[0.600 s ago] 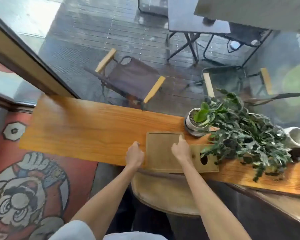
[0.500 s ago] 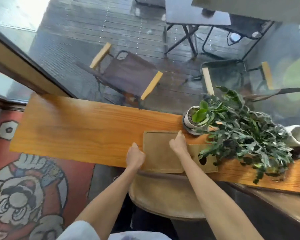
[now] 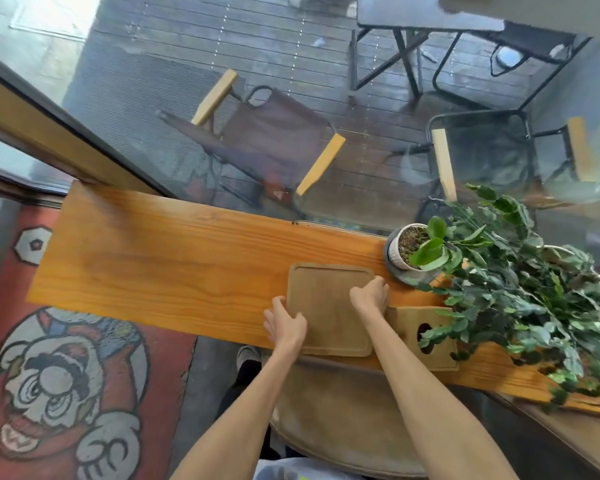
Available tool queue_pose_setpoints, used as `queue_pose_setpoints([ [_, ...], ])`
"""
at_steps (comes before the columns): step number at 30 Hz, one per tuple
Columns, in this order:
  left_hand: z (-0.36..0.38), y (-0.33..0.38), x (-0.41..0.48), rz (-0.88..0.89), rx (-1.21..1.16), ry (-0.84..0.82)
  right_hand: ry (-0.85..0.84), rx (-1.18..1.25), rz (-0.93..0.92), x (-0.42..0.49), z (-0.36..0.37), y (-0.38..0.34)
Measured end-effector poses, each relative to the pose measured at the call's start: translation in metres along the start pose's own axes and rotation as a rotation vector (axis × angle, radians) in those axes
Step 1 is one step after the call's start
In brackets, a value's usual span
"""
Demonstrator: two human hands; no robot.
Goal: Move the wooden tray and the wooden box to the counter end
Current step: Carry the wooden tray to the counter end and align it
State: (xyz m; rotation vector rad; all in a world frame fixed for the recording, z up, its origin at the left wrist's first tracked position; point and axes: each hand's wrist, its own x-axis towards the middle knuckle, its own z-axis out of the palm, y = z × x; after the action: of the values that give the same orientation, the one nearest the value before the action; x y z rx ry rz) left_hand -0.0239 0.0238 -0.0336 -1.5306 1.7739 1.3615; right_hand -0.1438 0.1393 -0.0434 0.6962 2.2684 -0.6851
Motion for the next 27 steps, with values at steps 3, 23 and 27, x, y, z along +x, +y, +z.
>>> queue_pose_setpoints([
  [3, -0.038, -0.006, 0.014, 0.050, -0.066, 0.052, -0.012, 0.028, -0.106, -0.010, 0.010, -0.008],
  [23, -0.382, -0.085, 0.148, 0.315, -0.039, 0.173, -0.123, 0.444, -0.304, -0.206, 0.284, -0.144],
  [27, -0.416, -0.085, 0.200, 0.363, -0.034, 0.196, 0.005, 0.442, -0.318, -0.203, 0.344, -0.181],
])
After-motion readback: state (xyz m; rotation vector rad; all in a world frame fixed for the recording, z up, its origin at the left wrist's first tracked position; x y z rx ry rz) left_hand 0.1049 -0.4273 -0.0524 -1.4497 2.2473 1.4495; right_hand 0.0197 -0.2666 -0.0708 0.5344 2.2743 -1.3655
